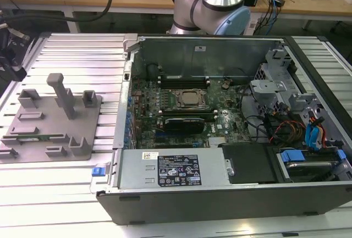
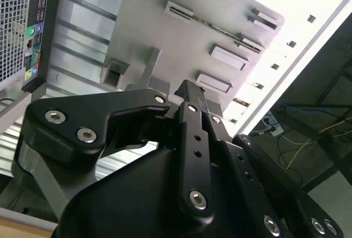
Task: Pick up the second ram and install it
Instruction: 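Reach for the second ram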
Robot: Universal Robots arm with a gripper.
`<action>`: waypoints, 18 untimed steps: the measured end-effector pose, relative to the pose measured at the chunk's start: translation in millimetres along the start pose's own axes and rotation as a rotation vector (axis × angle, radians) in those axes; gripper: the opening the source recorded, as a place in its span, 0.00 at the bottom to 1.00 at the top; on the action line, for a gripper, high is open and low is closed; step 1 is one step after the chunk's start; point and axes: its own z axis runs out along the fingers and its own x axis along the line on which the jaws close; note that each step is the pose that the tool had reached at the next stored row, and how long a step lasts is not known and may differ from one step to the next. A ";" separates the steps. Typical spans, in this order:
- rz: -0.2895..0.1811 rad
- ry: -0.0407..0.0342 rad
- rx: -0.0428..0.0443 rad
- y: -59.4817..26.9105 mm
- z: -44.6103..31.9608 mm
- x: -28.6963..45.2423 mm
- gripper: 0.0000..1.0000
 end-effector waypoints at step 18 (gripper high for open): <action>0.000 0.0001 -0.0002 -6.3 28.1 29.2 0.08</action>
